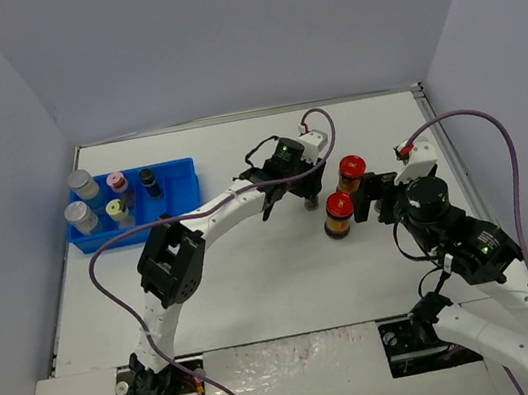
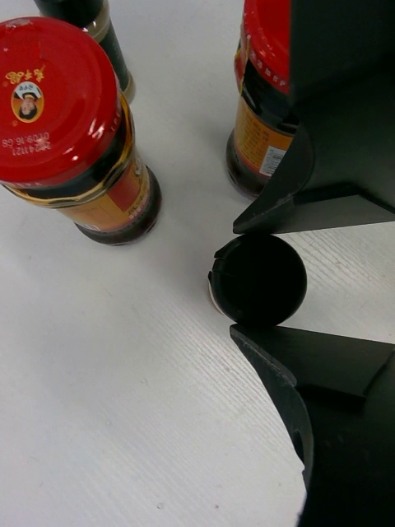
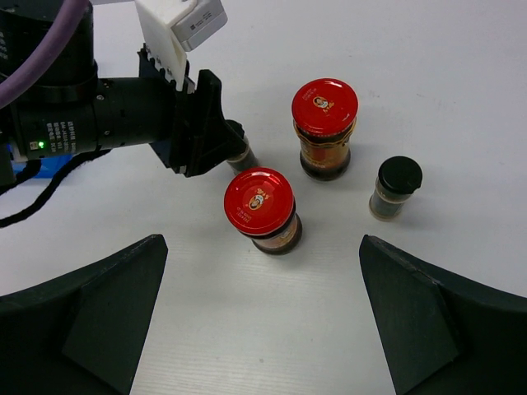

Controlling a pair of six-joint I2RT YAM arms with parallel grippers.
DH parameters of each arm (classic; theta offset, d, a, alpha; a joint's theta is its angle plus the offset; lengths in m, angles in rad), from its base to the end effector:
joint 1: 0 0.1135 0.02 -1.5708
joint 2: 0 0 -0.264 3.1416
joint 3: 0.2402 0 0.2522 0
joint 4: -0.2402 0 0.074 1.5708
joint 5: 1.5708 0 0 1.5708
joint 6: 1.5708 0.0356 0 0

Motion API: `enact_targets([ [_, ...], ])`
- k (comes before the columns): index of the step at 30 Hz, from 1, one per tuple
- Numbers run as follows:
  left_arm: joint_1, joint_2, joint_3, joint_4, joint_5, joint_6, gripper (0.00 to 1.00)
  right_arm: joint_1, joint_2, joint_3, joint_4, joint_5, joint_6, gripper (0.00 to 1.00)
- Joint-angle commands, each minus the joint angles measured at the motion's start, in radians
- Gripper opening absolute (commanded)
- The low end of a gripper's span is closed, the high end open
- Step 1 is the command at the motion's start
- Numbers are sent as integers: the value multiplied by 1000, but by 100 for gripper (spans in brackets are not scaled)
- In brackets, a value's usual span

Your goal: Organize the condiment bottles

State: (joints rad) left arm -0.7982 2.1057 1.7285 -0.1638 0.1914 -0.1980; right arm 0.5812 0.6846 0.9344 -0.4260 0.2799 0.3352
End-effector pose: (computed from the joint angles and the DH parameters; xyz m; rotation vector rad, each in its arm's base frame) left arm 0.3426 -0.3612 0.2501 0.7649 2.0673 -0.7806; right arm 0.1262 0.0711 0.3802 -0.0097 1.7592 0.4266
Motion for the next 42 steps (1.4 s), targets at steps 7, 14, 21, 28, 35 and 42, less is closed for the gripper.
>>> enact_targets([
  [7,80,-375,-208,-15,-201,-92,19,-6,37,13,50,42,-11,100],
  [14,237,-577,-331,-120,-273,-121,19,-6,70,20,82,36,-21,100],
  [21,470,-686,-403,-159,-295,-107,19,-6,109,26,123,18,-27,100],
  [28,643,-641,-385,-100,-250,-98,19,-6,132,30,138,12,-31,100],
  [35,738,-571,-382,-50,-214,-105,19,-6,128,27,138,24,-31,100],
  [42,773,-509,-407,34,-182,-103,19,-7,134,27,138,37,-35,100],
])
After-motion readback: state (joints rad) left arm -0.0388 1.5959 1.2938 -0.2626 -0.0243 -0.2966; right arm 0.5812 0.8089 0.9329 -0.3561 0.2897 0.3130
